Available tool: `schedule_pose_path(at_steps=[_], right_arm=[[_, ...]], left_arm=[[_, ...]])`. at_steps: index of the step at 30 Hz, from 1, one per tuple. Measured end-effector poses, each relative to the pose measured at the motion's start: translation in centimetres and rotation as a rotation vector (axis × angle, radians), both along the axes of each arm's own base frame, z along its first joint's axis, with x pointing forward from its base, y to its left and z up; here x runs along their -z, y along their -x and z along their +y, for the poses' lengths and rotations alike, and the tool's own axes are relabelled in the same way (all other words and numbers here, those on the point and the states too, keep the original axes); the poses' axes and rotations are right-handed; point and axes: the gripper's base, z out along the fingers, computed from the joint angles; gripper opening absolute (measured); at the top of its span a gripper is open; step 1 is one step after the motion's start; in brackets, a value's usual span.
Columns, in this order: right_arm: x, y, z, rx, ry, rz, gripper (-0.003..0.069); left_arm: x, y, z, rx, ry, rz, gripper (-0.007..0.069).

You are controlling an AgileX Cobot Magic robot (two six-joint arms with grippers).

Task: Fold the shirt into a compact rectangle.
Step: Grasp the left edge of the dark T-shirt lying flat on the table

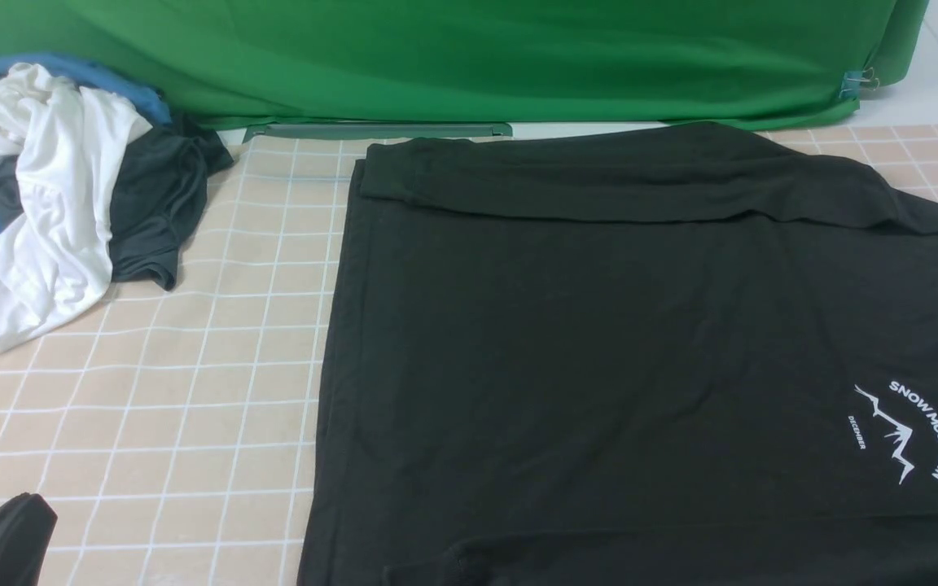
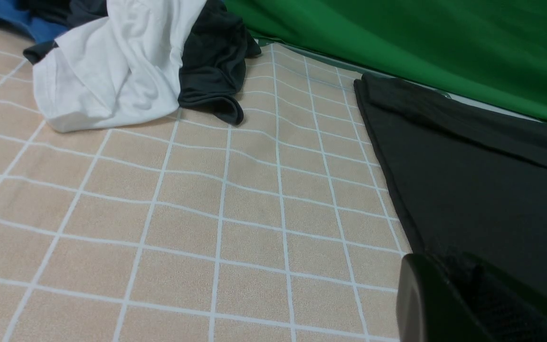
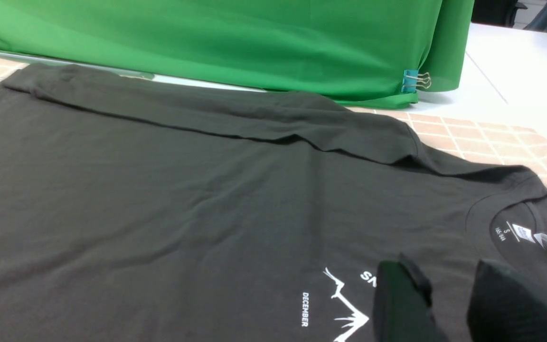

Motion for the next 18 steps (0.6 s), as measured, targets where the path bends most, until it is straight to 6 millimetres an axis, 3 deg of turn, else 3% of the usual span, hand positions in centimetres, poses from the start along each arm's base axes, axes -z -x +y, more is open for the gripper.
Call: schedule_pose_path(at_steps=[9, 11, 13, 16, 18], right_arm=[[-0.4, -0.1, 0.0, -0.005, 0.014, -0.046, 0.0241], [-0.7, -0.1, 0.1, -0.009, -0.04, -0.079, 0.0241], [-1.0, -0.1, 0.3, -0.006, -0.227, -0.096, 0.0242], [-1.2, -0.1, 0.4, 0.005, -0.476, -0.088, 0.0242], [-1.2, -0.1, 0.4, 0.014, -0.614, -0.079, 0.0242]], left_arm=[[0.0, 0.0, 0.0, -0.001, -0.011, -0.003, 0.0017], [-0.2, 0.0, 0.1, -0.003, -0.028, -0.022, 0.0017], [-0.6, -0.1, 0.1, -0.005, -0.02, -0.063, 0.0017], [-1.0, -0.1, 0.0, -0.011, 0.137, -0.102, 0.0017], [-1.3, -0.1, -0.2, -0.024, 0.485, -0.101, 0.0017]])
